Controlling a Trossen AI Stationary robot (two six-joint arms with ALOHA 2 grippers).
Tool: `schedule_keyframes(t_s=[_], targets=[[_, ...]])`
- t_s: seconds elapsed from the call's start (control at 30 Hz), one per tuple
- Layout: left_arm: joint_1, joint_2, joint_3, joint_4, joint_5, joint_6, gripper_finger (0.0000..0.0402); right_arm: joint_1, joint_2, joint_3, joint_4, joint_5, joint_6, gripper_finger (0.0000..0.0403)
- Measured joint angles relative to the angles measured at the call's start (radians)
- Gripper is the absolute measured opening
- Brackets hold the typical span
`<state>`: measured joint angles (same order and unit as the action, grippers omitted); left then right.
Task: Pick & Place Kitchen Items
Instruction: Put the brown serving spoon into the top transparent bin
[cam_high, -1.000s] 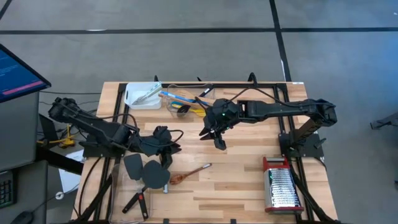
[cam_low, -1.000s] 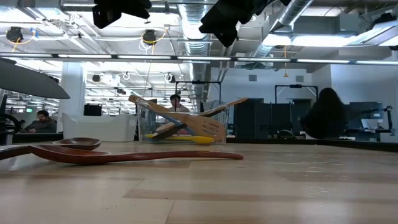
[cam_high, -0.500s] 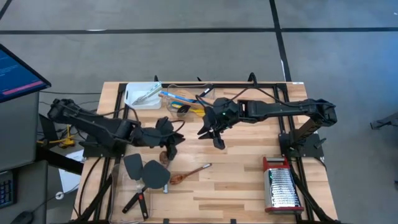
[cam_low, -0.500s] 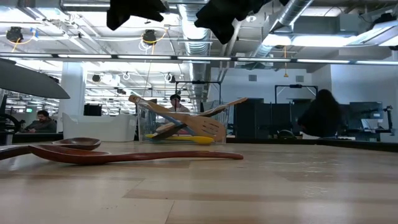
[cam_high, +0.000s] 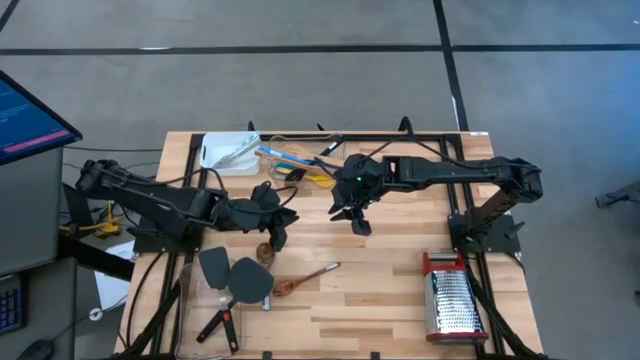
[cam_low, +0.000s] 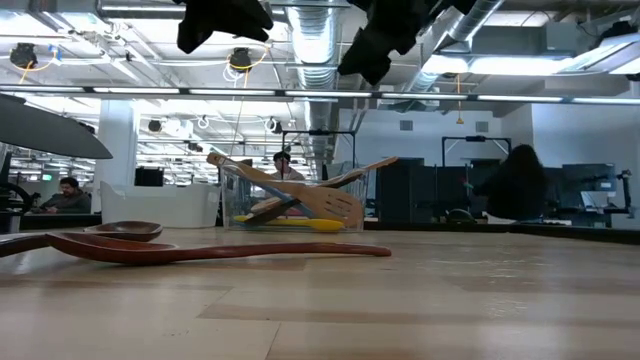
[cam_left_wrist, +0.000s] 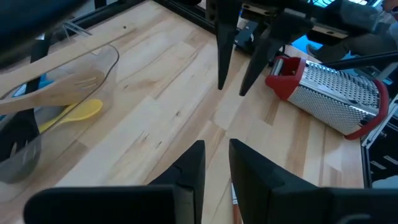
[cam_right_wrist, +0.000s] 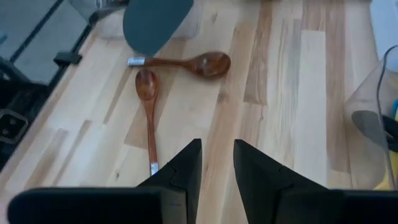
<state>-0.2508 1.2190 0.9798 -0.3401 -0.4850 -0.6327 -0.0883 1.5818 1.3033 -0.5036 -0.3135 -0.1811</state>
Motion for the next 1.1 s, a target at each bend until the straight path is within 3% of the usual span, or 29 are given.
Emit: schedule_keyframes(t_s=[0.27, 0.47, 0.6, 0.83, 1.1], targets=[[0.000, 0.000, 0.000, 0.001, 0.060, 0.001, 0.0053, -0.006, -0.032, -0.078, 0.084, -0.003, -0.029, 0.0087], [0.004, 0.000, 0.000, 0.002, 0.062, 0.000, 0.0053, -0.054, -0.206, -0.276, 0.271, -0.003, 0.035, 0.0087], [0.024, 0.000, 0.000, 0.002, 0.119, 0.008, 0.0053, -0.073, -0.359, -0.429, 0.432, -0.004, 0.085, 0.0087], [0.126, 0.048, 0.002, 0.004, 0.425, 0.046, 0.0053, -0.053, -0.592, -0.623, 0.517, -0.004, 0.093, 0.0087], [0.297, 0.258, 0.002, -0.086, 0.838, -0.059, 0.0053, -0.051, -0.731, -0.704, 0.527, 0.001, 0.094, 0.0087]])
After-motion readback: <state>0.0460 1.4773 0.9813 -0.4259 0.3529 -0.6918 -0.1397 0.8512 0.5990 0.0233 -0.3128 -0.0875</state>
